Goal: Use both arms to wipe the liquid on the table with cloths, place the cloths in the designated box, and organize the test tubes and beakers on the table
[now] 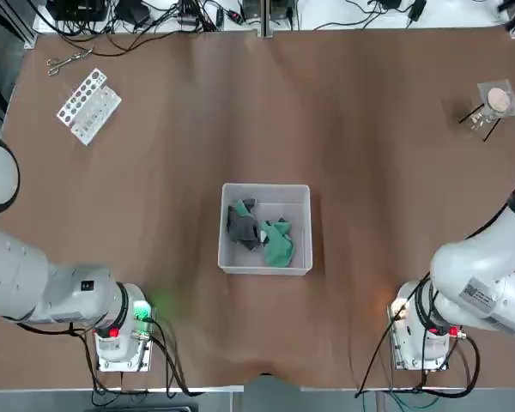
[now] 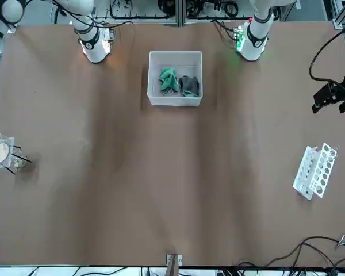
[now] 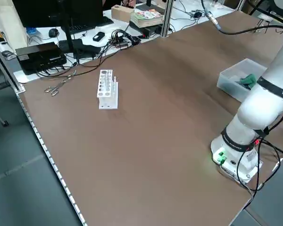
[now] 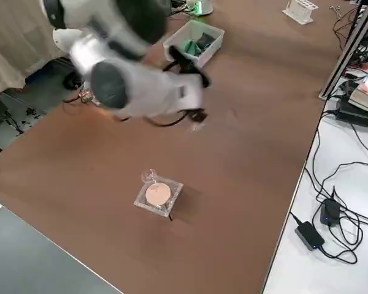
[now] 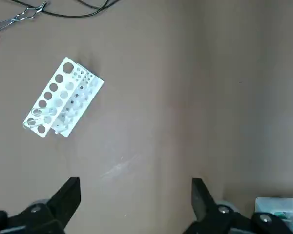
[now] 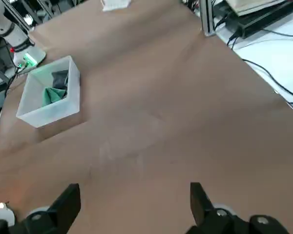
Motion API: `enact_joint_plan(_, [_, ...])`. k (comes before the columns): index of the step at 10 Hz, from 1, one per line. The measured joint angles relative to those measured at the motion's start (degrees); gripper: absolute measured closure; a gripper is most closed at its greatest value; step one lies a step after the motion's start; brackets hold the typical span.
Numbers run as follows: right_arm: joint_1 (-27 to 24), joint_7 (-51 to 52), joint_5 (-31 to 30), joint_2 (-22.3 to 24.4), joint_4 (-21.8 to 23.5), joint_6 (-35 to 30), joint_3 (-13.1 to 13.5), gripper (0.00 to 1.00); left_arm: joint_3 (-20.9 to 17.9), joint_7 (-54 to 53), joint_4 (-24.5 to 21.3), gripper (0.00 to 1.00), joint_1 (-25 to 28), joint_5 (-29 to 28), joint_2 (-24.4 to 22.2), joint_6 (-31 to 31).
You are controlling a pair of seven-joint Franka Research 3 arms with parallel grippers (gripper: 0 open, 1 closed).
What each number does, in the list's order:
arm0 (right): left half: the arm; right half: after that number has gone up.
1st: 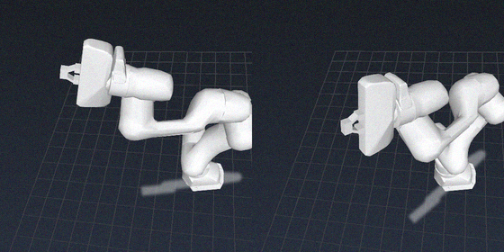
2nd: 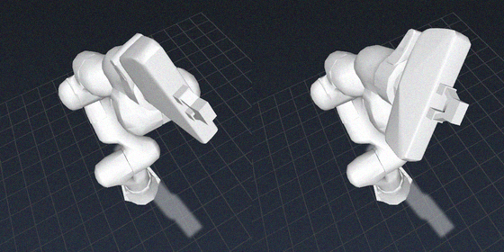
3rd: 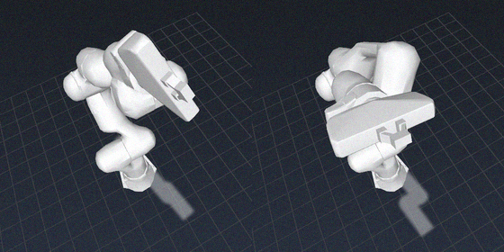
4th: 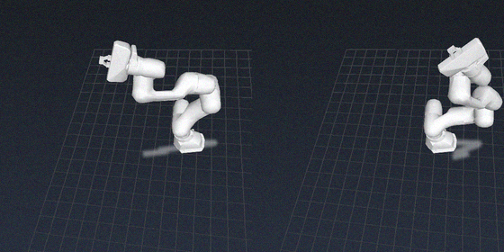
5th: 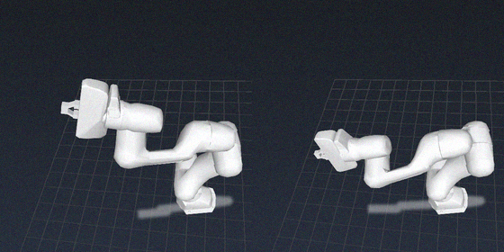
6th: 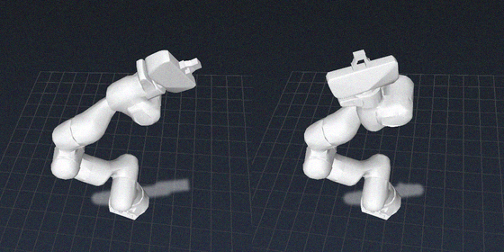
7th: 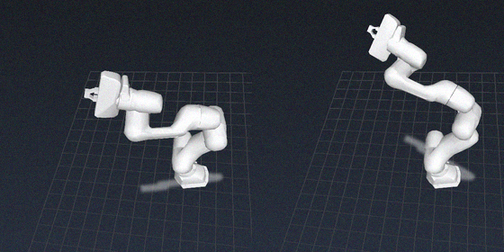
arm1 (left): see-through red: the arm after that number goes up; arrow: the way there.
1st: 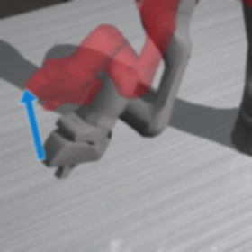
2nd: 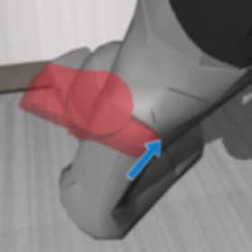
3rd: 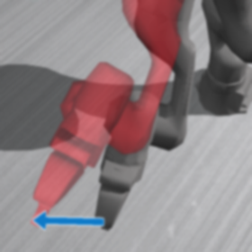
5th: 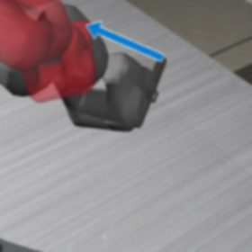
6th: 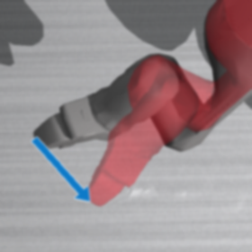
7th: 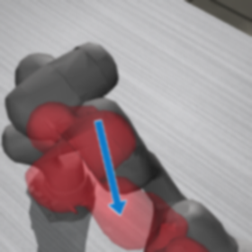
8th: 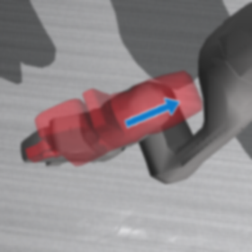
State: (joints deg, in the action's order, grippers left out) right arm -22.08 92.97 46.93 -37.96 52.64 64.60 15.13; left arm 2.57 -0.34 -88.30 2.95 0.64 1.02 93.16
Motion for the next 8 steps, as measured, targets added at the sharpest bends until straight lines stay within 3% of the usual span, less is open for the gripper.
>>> enact_joint_plan(2, [9.5,-8.6,-2.2,0.4,0.0,5.6,0.0,0.01,0.0,0.0,0.0,0.00,0.1,0.0,0.0,0.0])
enact_joint_plan(5, [19.7,-20.6,-8.3,0.7,1.0,12.0,0.1,0.01,-0.1,-0.1,0.0,0.00,0.1,0.0,0.1,0.0])
enact_joint_plan(6, [22.2,-24.2,-11.6,2.0,3.9,16.8,0.1,0.01,-0.1,-0.1,0.0,0.00,0.1,0.0,0.1,0.0])
enact_joint_plan(8, [25.8,-32.1,-18.9,9.8,17.0,28.0,-0.5,0.01,-0.1,-0.1,0.0,0.00,0.1,0.0,0.1,0.0])
